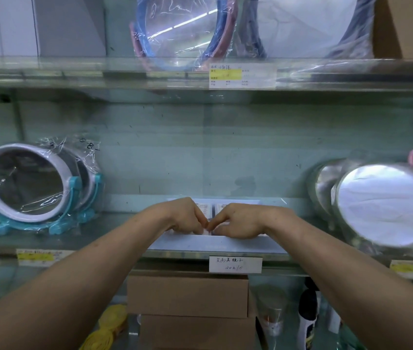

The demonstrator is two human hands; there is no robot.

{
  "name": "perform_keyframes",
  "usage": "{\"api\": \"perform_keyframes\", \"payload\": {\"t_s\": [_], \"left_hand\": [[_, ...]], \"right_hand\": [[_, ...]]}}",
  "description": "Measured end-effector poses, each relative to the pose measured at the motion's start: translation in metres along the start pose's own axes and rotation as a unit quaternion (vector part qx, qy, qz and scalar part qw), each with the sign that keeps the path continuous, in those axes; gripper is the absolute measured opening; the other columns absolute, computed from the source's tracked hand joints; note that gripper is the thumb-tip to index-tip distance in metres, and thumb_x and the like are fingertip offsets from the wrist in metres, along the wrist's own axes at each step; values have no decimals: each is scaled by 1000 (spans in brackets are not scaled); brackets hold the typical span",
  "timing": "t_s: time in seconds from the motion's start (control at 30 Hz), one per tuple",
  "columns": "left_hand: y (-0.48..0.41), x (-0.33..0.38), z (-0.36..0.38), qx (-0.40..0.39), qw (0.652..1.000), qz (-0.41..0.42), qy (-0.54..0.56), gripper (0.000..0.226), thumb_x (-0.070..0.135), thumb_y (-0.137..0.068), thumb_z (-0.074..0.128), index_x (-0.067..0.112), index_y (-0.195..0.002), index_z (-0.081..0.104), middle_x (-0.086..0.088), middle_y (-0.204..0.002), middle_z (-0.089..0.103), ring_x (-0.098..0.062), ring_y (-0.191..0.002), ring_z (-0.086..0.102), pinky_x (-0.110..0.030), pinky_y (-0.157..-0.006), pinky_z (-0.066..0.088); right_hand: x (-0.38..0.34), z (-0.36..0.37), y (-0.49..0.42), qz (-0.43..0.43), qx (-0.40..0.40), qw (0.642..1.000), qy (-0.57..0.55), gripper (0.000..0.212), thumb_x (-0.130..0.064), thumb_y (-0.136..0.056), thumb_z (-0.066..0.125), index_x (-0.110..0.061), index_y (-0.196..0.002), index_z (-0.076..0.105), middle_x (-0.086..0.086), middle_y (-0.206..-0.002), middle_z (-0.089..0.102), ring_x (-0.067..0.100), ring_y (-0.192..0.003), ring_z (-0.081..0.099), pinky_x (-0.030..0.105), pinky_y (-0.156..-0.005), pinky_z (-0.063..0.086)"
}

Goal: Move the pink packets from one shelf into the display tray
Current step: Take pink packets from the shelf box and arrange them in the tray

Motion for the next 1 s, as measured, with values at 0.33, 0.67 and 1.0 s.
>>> {"api": "perform_keyframes", "payload": {"t_s": [0.33,0.67,1.0], "left_hand": [[-14,4,-4,59,992,-17,-112,32,17,-97,41,9,-125,54,-10,-139,50,-24,-117,51,-30,-97,39],[-26,-1,9,21,978,-58,-198,37,17,-100,31,6,-130,50,-11,-138,47,-26,-122,48,-30,-94,38],[-4,14,6,40,986,-65,-150,31,24,-90,56,11,-117,66,-5,-126,60,-22,-105,56,-30,-92,45]], "right_hand": [[28,-11,-15,81,65,994,22,39,-22,-99,35,-13,-134,51,7,-145,44,26,-129,44,35,-108,35],[45,-2,-25,130,48,990,35,31,-23,-95,34,-12,-103,61,7,-113,62,26,-100,62,40,-91,50],[23,-7,4,24,30,999,27,32,-26,-96,45,-19,-117,68,-3,-125,62,21,-113,57,37,-100,45]]}}
Point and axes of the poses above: each hand's wrist, its own y-axis away from the middle knuckle, its own z-axis out of the palm, x = y × z, the point moved 2 cm from there along -y, towards the middle knuckle
